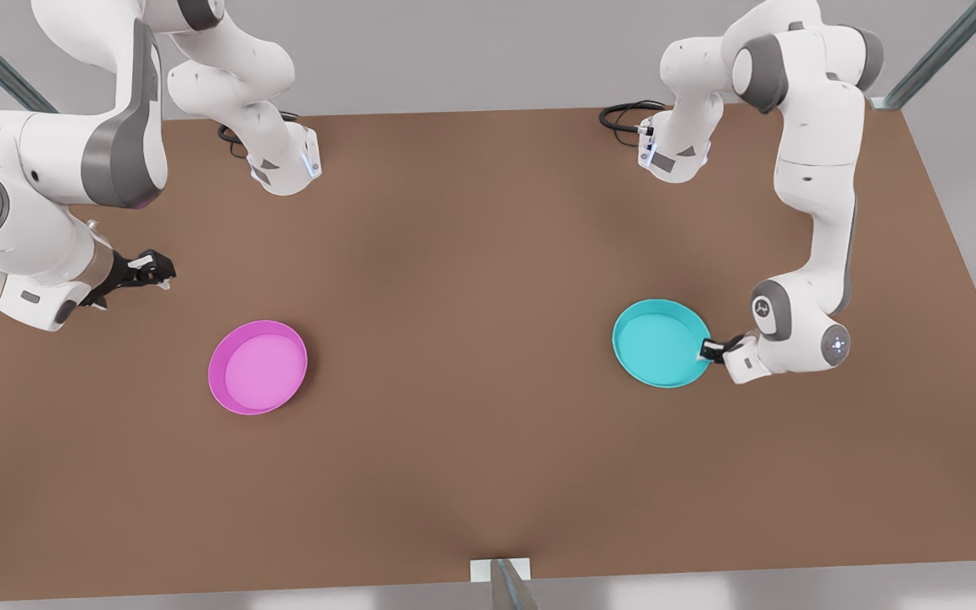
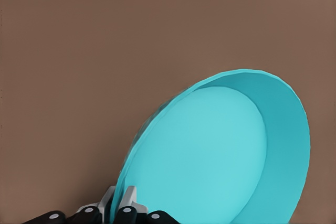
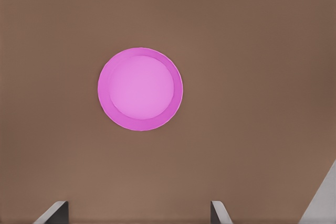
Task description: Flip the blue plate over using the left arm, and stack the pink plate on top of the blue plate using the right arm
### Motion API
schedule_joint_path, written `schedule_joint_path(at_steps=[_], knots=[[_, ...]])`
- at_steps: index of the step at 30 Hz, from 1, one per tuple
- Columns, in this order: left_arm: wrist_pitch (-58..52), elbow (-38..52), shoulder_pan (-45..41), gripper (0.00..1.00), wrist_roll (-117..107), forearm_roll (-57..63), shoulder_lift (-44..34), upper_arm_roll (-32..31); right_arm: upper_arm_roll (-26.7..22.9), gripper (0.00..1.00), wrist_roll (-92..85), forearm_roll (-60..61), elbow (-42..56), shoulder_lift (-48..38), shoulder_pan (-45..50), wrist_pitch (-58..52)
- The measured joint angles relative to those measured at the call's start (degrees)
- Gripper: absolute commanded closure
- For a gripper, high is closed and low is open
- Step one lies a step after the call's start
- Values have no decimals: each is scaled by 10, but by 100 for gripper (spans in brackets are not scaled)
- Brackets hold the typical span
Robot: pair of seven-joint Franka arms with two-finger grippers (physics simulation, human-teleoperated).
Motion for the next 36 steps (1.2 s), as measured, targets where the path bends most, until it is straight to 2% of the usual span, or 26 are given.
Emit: schedule_joint_path(at_steps=[6, 9, 13, 14, 16, 18, 20, 22, 25, 30, 36], knots=[[-41, 107, -42, 79, -64, 82, -15, 1, 0, 0, 2, 0, 0, 0, 0, 0], [-119, 245, -72, 79, -128, 128, -10, 1, 0, 0, 2, 0, 0, 0, 0, 0], [-232, 389, -192, 79, -249, 259, 6, 12, 0, 0, 3, 0, 0, 0, 0, 0], [-261, 422, -259, 79, -277, 285, 20, 73, 0, 0, 3, 0, 0, 0, 0, 0], [-304, 448, -438, 79, -330, 319, 51, 256, 0, 0, 3, 0, 0, 0, -1, 0], [-334, 457, -578, 79, -379, 339, 95, 385, 0, 0, 4, 0, 0, 0, -1, 0], [-356, 456, -684, 79, -424, 353, 144, 486, 0, 0, 4, -1, 0, 0, -1, 0], [-375, 455, -749, 79, -467, 378, 200, 529, 0, 0, 4, -1, 0, 1, -1, 0], [-403, 443, -783, 79, -543, 482, 254, 494, 0, 0, 4, -1, 0, 1, -1, 0], [-423, 409, -788, 79, -714, 646, 286, 416, 0, 0, 5, -1, 0, 1, -1, 0], [-420, 407, -785, 79, -945, 761, 306, 274, -1, 0, 5, -1, 3, 0, -1, 0]])
